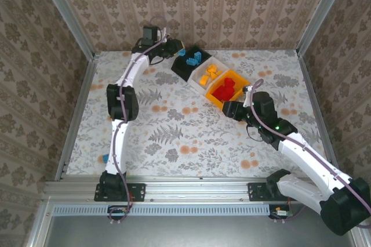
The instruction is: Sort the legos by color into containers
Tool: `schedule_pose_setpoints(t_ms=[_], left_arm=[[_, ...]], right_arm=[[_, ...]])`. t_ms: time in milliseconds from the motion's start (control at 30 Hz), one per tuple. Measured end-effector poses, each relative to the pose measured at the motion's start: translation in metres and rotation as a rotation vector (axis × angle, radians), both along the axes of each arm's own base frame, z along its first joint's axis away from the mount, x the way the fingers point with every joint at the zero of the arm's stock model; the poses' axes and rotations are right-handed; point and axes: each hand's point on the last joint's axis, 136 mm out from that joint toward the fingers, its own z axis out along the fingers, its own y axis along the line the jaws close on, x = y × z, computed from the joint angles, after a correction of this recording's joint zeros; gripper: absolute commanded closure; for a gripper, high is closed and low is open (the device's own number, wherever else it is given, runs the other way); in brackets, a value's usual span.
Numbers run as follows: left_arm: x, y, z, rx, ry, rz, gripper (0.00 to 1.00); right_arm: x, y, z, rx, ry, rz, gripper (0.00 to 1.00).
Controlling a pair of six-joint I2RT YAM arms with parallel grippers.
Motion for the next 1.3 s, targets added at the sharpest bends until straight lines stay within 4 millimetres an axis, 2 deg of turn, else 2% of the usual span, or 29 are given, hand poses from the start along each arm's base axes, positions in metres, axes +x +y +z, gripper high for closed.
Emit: schedule_pose_setpoints(t_ms=[267,400,600,733,900,933,1000,1133,1300], left_arm=[[0.008,-0.014,-0.033,-0.017,0.081,0.044,0.71],[0.009,-0.019,-0.037,-0.013,0.08,0.049,0.67],[0.006,-0.027,-0.033,-0.014,0.07,0.037,0.61],[0.005,-0.03,-0.032,-0.011,0.065,0.035,0.51],[0.008,-0.028,-0.032,0.003,0.05,0.049,0.32],[0.009,-0.027,-0.032,0.006,0.048,0.051,0.25],[0.009,-0.027,-0.033,0.015,0.042,0.053,0.0],[0.009,-0.03,-0.02,0.01,0.006,0.049,0.0],[0.008,-0.028,-0.024,0.033,0.006,0.049,0.0]], right_arm=[[-0.006,-0.014,0.006,0.012,-0.029,-0.054,0.44],[-0.01,-0.02,0.009,0.01,-0.038,-0.071,0.44],[-0.015,-0.025,0.005,0.005,-0.03,-0.082,0.43],[-0.018,-0.027,0.004,0.005,-0.03,-0.085,0.43],[-0.02,-0.028,0.007,0.011,-0.037,-0.087,0.42],[-0.021,-0.028,0.007,0.012,-0.038,-0.088,0.42],[-0.022,-0.029,0.008,0.012,-0.038,-0.088,0.42],[-0.024,-0.03,0.007,0.013,-0.038,-0.088,0.41],[-0.025,-0.03,0.007,0.015,-0.036,-0.091,0.41]])
